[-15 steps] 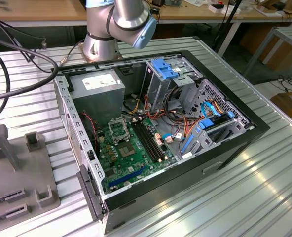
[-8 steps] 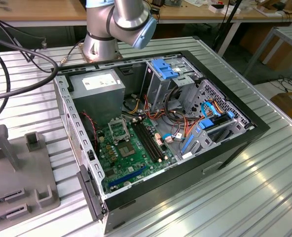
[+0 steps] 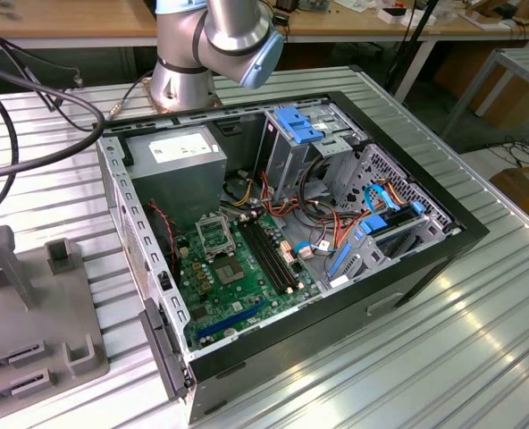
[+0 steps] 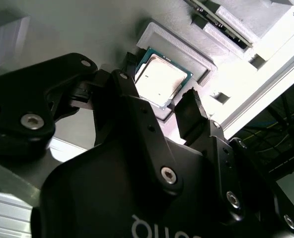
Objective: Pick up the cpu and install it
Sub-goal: 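Pick up the cpu and move it towards the insertion slot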
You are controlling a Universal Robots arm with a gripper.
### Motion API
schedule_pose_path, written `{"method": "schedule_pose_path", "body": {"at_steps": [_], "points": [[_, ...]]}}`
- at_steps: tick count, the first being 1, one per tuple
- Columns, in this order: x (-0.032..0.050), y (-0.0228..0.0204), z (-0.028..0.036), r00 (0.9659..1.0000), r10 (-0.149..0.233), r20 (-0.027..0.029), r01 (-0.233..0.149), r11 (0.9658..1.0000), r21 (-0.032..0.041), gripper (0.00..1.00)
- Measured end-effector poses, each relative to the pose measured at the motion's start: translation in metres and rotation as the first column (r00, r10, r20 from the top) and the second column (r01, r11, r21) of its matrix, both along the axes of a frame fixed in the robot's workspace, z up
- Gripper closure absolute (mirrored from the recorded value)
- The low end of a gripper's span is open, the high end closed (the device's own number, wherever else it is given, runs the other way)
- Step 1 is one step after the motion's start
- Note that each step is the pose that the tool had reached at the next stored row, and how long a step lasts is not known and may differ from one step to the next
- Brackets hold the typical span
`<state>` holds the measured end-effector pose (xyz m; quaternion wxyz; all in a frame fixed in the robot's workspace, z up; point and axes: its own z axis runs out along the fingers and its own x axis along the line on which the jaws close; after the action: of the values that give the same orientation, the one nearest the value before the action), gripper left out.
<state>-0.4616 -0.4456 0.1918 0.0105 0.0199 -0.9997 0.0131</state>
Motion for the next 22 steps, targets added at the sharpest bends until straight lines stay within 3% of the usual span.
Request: {"method": "schedule_pose_path", "body": {"at_steps": [7, 9, 20, 22], "points": [[0.0000, 0.0000, 0.0004, 1.0000, 0.000, -0.0001, 0.000, 1.0000, -0.0001, 0.43], [0.0000, 0.0000, 0.0004, 1.0000, 0.000, -0.0002, 0.000, 1.0000, -0.0001, 0.53], [0.0015, 0.0000, 0.0004, 1.0000, -0.007, -0.0004, 0.007, 1.0000, -0.0001, 0.53], [0.0026, 0.0000, 0.0005, 1.0000, -0.008, -0.0005, 0.008, 1.0000, 0.0015, 0.45]]}}
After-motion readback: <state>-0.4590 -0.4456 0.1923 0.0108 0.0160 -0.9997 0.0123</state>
